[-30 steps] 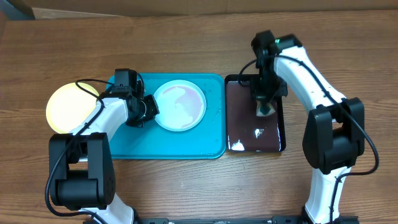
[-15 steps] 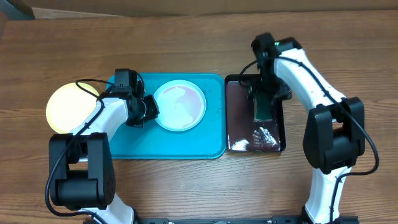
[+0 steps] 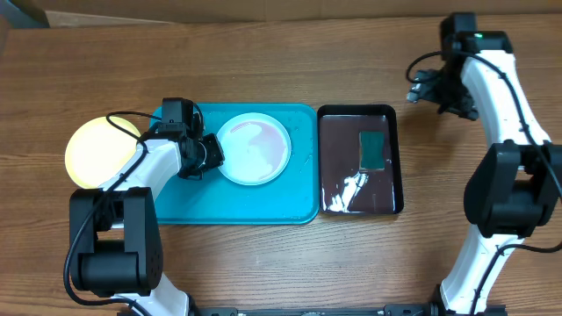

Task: Clean dirty plates on tray and stack at the side
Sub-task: 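Release the sponge and lift the right gripper away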

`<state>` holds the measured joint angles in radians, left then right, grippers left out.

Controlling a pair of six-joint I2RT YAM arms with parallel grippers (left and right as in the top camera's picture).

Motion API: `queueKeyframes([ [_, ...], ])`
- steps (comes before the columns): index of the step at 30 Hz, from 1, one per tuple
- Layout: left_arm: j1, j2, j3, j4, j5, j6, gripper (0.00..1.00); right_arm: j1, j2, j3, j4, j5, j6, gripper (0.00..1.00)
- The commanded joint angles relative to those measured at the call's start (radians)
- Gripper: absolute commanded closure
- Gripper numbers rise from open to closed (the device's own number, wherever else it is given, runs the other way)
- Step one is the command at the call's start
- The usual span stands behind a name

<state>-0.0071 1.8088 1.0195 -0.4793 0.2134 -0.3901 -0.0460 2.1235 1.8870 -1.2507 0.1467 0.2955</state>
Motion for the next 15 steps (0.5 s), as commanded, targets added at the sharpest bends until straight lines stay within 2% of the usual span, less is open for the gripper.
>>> queueKeyframes([
  [1, -0.007, 0.019, -0.030, -0.005, -0.016, 0.009, 0.72, -0.016, -0.025, 0.015, 0.018, 0.006, 0.020, 0.00],
  [7, -0.007, 0.019, -0.043, -0.005, -0.099, 0.008, 0.72, -0.028, -0.025, 0.015, 0.027, 0.006, 0.019, 0.00],
  [15, -0.007, 0.019, -0.085, 0.024, -0.097, 0.007, 0.82, -0.028, -0.025, 0.015, 0.027, 0.006, 0.020, 0.00],
])
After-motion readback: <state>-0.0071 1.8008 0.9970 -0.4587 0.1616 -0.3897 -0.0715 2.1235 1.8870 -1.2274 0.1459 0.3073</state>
